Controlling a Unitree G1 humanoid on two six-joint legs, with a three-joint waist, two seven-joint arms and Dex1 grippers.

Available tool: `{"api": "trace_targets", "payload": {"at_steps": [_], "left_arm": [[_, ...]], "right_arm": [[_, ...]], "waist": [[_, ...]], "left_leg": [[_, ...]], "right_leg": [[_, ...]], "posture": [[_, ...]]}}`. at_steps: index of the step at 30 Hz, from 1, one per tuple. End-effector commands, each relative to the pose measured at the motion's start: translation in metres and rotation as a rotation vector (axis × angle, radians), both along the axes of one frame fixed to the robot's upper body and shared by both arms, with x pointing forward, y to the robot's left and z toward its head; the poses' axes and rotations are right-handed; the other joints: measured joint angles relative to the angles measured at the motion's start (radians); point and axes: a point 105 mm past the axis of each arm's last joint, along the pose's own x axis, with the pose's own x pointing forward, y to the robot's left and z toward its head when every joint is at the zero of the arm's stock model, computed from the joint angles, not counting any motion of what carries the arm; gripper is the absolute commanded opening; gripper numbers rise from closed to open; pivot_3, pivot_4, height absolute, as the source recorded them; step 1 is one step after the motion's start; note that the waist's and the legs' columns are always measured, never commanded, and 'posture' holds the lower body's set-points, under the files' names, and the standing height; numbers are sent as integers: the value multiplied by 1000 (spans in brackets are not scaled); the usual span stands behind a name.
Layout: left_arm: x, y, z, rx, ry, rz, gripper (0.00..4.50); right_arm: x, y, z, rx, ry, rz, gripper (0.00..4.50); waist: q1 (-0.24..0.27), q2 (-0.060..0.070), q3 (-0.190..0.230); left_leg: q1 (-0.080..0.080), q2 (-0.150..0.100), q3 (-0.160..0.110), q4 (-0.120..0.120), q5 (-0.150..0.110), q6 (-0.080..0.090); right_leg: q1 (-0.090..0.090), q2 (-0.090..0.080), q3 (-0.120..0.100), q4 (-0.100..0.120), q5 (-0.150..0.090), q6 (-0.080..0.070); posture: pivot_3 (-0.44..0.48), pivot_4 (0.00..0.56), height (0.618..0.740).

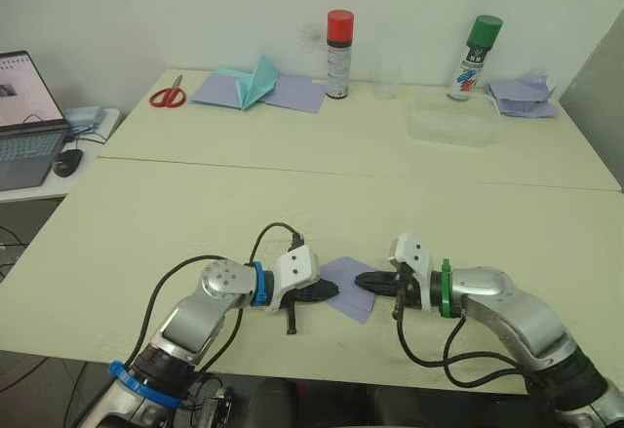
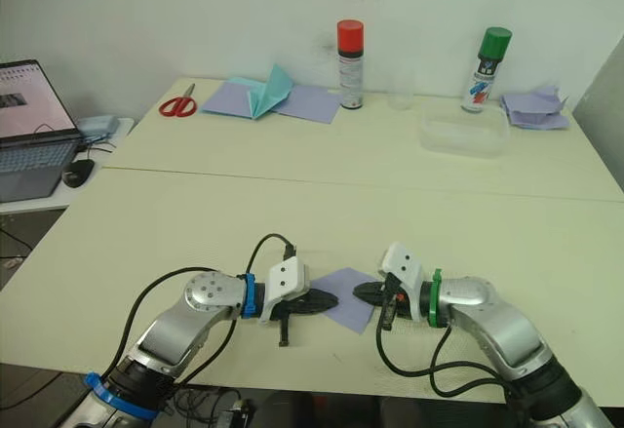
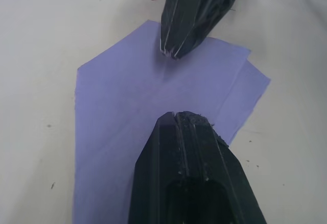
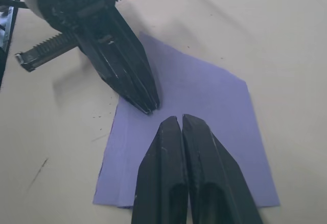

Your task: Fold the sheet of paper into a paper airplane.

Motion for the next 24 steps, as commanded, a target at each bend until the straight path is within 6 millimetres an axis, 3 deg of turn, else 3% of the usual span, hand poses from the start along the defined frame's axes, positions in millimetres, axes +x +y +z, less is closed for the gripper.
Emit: {"api": "trace_targets", "payload": {"at_steps": [1,6,13,20,23,24], "left_arm": [[-2,6,-26,61,97,88,0],[6,8,-8,-29,95,148,0],[31,47,17,-81,53,298,0],[35,61,23,-127,88,335,0],[28,68,13,-72,118,316,0],[24,72,9,-43,131,304,525]], "right_arm": [[-5,-2,-9,-51,1,15,21],[-14,-12,-26,-135,45,46,21],[-8,-11,-40,-170,55,89,21],[0,6,-41,-169,32,127,21],[-2,11,-43,-190,16,166,21],[-2,13,-42,-187,12,171,0]], "waist": [[2,0,-1],[1,0,-6],[-5,-2,-7],[-10,-4,-7],[-17,-4,-8],[-19,-5,-8]], "left_leg": [[0,0,0,0,0,0],[0,0,0,0,0,0],[0,2,0,-1,0,0],[0,3,0,-2,0,0],[1,4,0,-2,0,0],[1,5,0,-2,0,0]], "right_leg": [[0,0,0,0,0,0],[2,0,1,-5,1,2],[1,2,1,-5,1,2],[0,3,1,-5,1,2],[0,4,1,-5,1,2],[0,5,1,-5,1,2]], "posture": [[0,150,740],[0,150,740],[0,150,740],[0,150,740],[0,150,740],[0,150,740]]}}
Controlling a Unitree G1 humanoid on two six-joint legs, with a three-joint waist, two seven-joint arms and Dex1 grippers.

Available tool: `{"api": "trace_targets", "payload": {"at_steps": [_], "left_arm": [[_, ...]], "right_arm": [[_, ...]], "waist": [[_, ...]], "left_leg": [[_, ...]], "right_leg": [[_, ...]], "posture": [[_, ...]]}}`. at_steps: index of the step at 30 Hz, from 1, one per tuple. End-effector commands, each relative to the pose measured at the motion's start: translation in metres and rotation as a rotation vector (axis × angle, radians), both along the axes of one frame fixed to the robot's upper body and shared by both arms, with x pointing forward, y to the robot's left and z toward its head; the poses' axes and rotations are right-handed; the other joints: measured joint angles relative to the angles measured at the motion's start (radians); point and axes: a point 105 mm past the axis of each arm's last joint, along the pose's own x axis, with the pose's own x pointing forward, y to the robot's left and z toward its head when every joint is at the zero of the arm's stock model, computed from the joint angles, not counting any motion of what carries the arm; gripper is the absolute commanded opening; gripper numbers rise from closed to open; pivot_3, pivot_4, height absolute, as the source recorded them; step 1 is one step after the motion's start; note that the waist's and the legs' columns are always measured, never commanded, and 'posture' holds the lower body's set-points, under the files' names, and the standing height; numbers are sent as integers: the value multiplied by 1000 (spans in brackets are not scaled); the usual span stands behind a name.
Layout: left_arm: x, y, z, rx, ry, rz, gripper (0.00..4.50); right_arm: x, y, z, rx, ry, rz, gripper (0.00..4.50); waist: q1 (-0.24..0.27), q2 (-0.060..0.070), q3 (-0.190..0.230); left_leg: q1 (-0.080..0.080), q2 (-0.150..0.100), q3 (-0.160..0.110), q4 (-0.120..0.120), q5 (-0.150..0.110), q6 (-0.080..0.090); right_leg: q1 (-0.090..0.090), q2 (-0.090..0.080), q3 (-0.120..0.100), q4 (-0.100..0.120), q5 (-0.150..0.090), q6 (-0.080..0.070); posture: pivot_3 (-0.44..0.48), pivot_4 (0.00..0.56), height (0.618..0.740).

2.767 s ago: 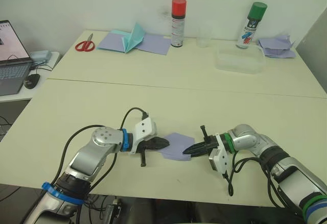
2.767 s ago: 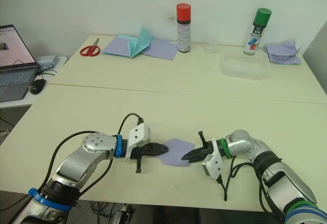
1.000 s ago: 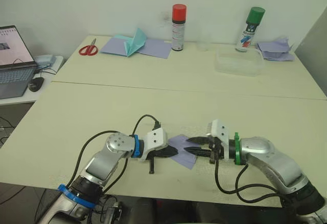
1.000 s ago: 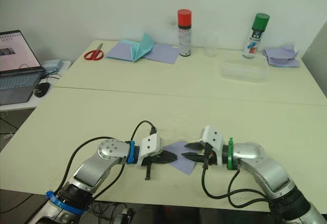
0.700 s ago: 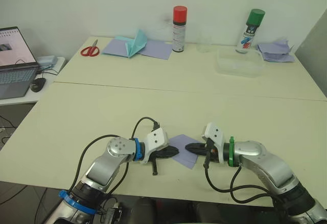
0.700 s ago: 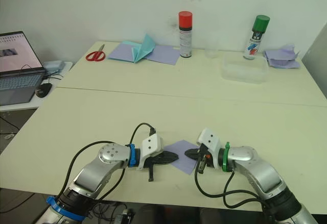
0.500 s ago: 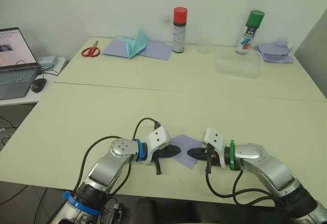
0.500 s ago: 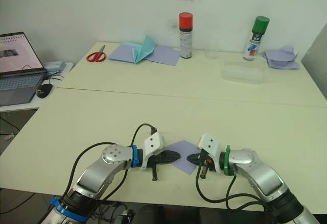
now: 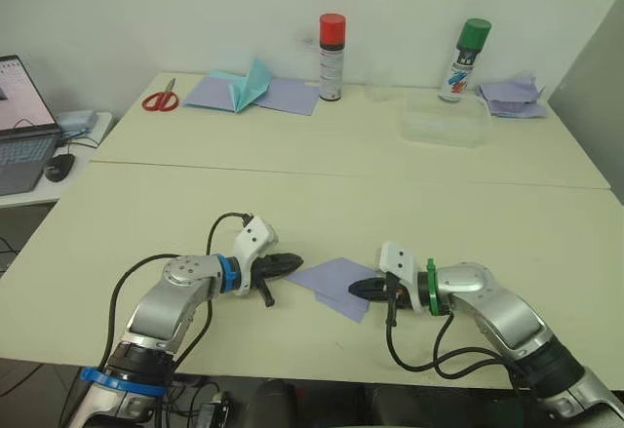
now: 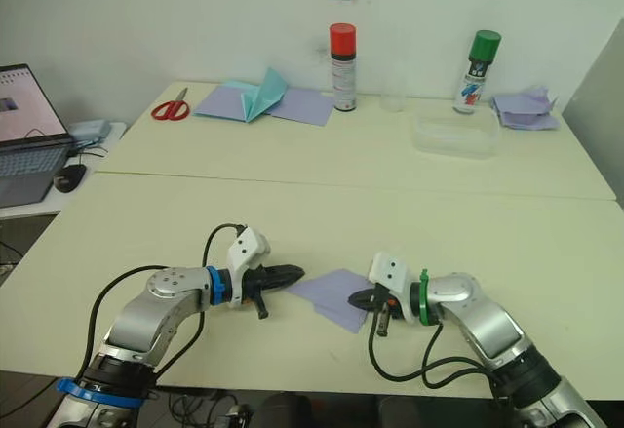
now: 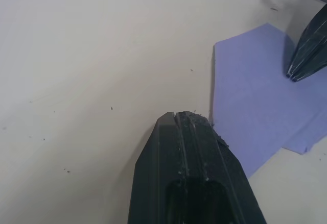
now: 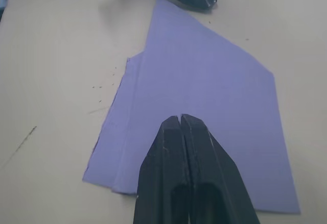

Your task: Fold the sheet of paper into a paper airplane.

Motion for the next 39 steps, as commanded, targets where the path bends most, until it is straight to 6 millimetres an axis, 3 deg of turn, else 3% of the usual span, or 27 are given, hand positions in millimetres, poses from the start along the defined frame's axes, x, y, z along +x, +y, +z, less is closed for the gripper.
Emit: {"api": "trace_targets", "payload": {"at_steps": [1,7,11,15,19,22,31,36,39], "left_arm": [[-13,11,-5,59,34,-45,692],[-46,25,-2,98,112,-83,692],[-52,29,4,114,104,-67,692],[-52,20,18,99,58,-92,692],[-40,-2,50,20,-53,-135,692],[-40,-20,60,32,-111,-263,40],[-27,-38,16,134,-85,-373,16],[-20,-43,-19,197,-23,-341,16],[-31,-47,-29,183,40,-367,16]], "right_arm": [[-6,1,-24,-77,53,8,0],[-5,9,-22,-84,25,51,0],[-9,14,-23,-85,28,89,0],[-14,7,-26,-103,36,113,0],[-16,-9,-29,-133,32,117,0],[-20,-26,-33,-168,17,137,0],[-31,-48,-35,-182,-51,150,0],[-33,-50,-20,-139,-89,118,0],[-21,-52,7,-4,-73,-29,0]], "waist": [[-5,-1,-1],[-19,-1,-1],[-18,-1,-1],[-16,-1,-1],[-5,-2,-1],[11,-1,-1],[20,-2,-1],[24,-2,-2],[24,-2,-2]], "left_leg": [[0,1,0,-1,0,0],[1,2,0,-5,-1,-1],[1,2,0,-6,-1,-1],[1,2,0,-6,-1,-1],[0,1,0,-6,-1,-1],[-1,-2,0,-5,-1,-1],[-1,-5,2,-5,-1,-1],[-1,-5,2,-4,-1,-1],[-1,-5,1,-3,-1,-1]], "right_leg": [[0,0,0,0,0,0],[-2,1,0,0,0,-1],[-2,1,-1,0,-1,-2],[-2,1,-1,0,-2,-4],[-2,0,-1,-1,-3,-5],[-2,-2,0,-1,-3,-5],[-1,-5,0,-3,-4,-3],[0,-5,0,-3,-4,-3],[1,-5,0,-3,-4,-2]], "posture": [[0,150,740],[0,150,740],[0,150,740],[0,150,740],[0,150,740],[0,150,740],[0,150,740],[0,150,740],[0,150,740]]}}
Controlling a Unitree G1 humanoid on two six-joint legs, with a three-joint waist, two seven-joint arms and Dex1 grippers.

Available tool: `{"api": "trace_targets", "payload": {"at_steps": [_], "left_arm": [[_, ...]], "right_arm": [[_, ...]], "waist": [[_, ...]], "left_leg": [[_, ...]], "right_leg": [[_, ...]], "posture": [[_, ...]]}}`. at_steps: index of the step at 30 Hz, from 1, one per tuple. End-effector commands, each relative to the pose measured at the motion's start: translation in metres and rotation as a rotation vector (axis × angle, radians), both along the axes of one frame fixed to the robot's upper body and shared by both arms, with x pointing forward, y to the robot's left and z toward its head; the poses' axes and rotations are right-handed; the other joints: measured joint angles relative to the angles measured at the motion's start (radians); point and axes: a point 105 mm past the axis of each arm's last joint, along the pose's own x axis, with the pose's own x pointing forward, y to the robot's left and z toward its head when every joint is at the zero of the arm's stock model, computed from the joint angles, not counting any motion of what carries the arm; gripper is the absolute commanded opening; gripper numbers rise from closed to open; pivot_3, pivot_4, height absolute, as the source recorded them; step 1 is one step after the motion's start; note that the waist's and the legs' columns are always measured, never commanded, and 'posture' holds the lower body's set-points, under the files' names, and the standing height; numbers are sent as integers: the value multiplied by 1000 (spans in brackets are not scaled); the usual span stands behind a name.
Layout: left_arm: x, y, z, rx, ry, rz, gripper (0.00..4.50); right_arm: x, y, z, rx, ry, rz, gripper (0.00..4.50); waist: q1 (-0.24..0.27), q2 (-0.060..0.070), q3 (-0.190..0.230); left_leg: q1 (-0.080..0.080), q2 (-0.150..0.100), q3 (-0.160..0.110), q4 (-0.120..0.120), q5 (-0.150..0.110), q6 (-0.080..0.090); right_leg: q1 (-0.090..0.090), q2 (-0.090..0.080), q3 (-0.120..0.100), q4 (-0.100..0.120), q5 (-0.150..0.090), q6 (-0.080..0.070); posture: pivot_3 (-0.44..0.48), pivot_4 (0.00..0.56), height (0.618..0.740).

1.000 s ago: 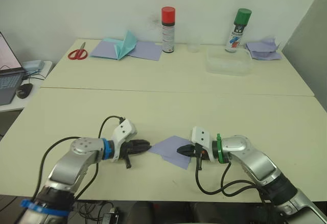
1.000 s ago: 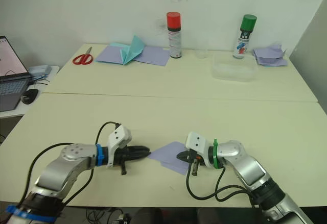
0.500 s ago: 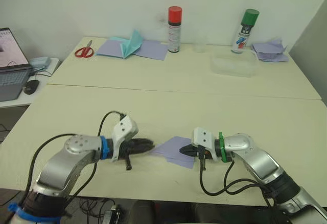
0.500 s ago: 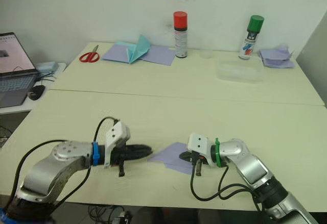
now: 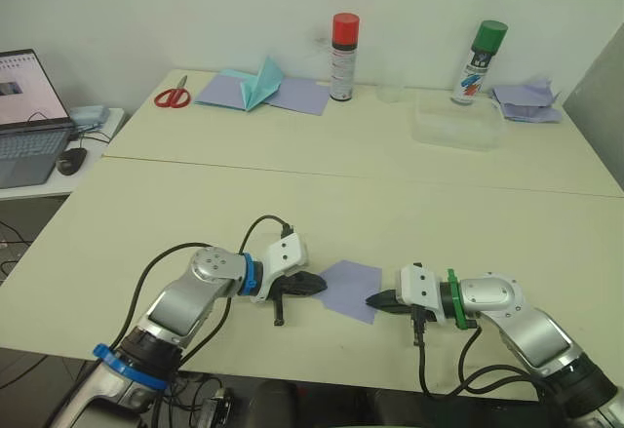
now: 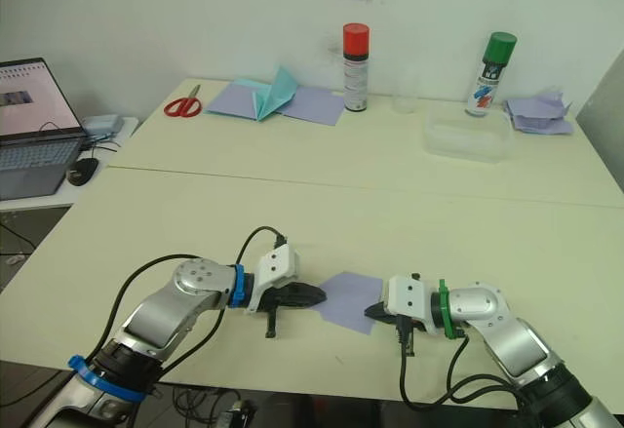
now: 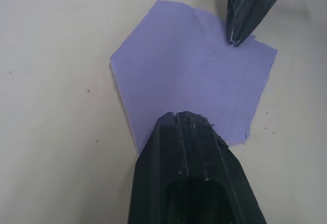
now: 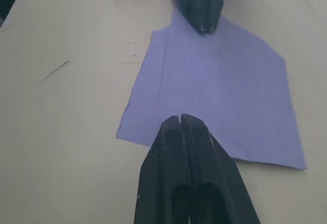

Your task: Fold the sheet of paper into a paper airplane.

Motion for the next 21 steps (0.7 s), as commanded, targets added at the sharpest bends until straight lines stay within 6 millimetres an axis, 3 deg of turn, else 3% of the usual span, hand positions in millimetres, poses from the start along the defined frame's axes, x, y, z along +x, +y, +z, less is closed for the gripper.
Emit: {"api": "trace_targets", "payload": {"at_steps": [1,2,8,12,15,21], "left_arm": [[-17,2,-29,64,112,-14,0],[-19,2,-31,64,118,-15,0],[-18,6,-31,55,114,8,0],[-18,9,-34,58,122,31,0],[-22,10,-36,60,134,31,0],[-26,11,-36,53,147,41,0]], "right_arm": [[7,-15,18,111,109,-171,385],[8,-18,25,146,138,-204,540],[11,-30,37,242,332,-413,2733],[14,-27,25,299,612,-559,4219],[24,-19,25,368,727,-648,4219],[24,-9,25,396,892,-685,4219]], "waist": [[0,0,0],[0,1,0],[-1,1,0],[-7,1,0],[-10,2,-1],[-11,2,-2]], "left_leg": [[0,0,0,0,0,0],[0,0,0,0,0,0],[0,1,0,0,0,0],[0,1,0,-1,0,0],[0,1,0,-1,0,0],[0,1,0,-3,0,0]], "right_leg": [[0,0,0,0,0,0],[0,0,0,0,0,0],[0,0,0,0,0,0],[-1,0,0,0,0,0],[0,0,0,0,0,0],[-1,0,0,0,0,0]], "posture": [[0,150,740],[0,150,740],[0,150,740],[0,150,740],[0,150,740],[0,150,740]]}}
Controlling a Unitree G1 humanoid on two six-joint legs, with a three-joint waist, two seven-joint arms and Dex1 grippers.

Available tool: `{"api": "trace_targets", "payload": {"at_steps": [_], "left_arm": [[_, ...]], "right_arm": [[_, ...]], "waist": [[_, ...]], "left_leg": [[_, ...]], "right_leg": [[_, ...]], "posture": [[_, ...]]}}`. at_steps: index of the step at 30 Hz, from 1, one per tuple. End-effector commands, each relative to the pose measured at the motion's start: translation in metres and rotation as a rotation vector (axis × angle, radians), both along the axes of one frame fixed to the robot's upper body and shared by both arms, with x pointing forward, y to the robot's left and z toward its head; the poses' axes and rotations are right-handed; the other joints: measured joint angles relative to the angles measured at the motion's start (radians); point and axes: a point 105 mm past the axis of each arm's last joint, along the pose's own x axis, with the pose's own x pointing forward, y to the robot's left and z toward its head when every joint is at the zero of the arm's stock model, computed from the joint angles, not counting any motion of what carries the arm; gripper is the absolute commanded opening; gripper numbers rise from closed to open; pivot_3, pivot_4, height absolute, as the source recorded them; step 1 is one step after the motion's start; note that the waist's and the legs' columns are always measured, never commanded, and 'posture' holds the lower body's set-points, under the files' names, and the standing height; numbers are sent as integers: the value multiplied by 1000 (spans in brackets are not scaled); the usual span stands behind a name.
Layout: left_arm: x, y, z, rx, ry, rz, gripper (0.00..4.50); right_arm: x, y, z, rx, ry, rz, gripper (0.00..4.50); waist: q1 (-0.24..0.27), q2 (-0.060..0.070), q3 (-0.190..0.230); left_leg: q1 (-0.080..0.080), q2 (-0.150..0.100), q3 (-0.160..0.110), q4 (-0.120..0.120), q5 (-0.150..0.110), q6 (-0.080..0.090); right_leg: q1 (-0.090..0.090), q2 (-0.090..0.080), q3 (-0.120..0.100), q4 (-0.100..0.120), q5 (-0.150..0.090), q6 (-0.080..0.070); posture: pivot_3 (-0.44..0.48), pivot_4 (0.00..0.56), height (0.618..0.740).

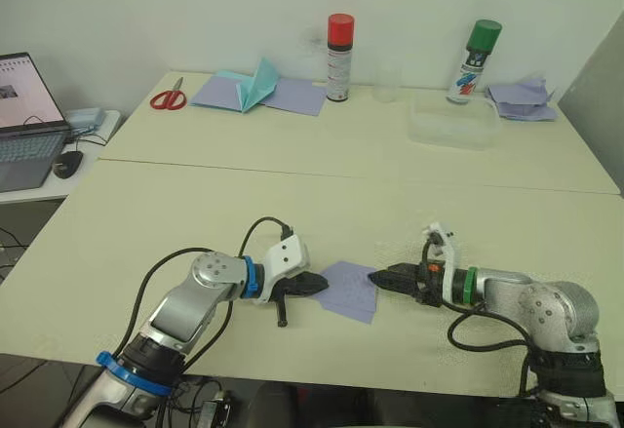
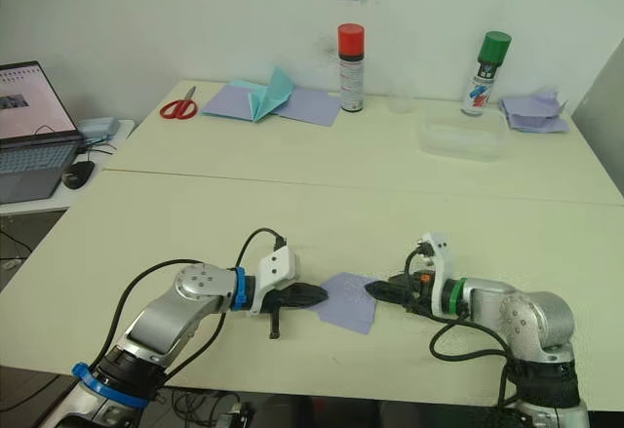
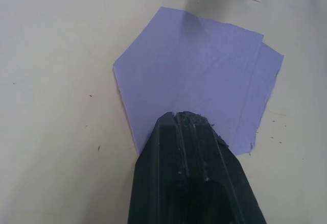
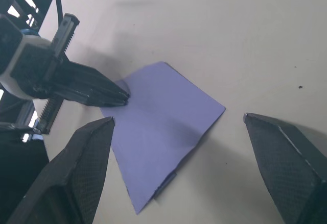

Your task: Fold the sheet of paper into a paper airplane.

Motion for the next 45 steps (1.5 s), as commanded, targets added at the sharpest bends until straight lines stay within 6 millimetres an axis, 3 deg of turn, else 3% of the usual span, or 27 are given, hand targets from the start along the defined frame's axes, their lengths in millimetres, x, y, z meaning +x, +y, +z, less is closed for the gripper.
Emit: {"api": "trace_targets", "payload": {"at_steps": [1,13,22,27,35,44,45], "left_arm": [[-18,5,-29,63,133,3,0],[-16,6,-28,58,129,21,0],[-21,4,-33,47,138,29,0],[-20,4,-33,47,133,31,0],[-17,5,-33,49,127,34,0],[-19,7,-33,53,130,39,0],[-19,8,-33,56,131,39,0]], "right_arm": [[-5,4,-4,31,97,-3,4219],[-27,5,-7,79,214,49,4219],[-3,23,-15,141,315,-71,4219],[7,33,-11,192,335,-86,4219],[6,53,1,215,277,17,4219],[14,69,-9,218,237,38,4219],[14,71,-9,217,233,44,4056]], "waist": [[-1,0,0],[-2,0,-2],[-17,0,-5],[-27,1,-6],[-27,2,-6],[-27,3,-5],[-27,3,-5]], "left_leg": [[0,0,0,-1,0,0],[0,-1,1,-7,0,0],[1,1,1,-8,0,0],[1,1,1,-8,0,0],[1,0,2,-8,0,0],[0,1,2,-9,0,0],[0,1,2,-9,0,0]], "right_leg": [[0,0,0,0,0,0],[-2,0,0,-3,0,0],[-2,1,1,-3,0,1],[-1,1,1,-3,0,1],[-2,0,1,-4,-1,1],[-3,0,1,-5,-1,1],[-3,0,1,-5,-1,1]], "posture": [[0,150,740],[0,150,740],[0,150,740],[0,150,740],[0,150,740],[0,150,740],[0,150,740]]}}
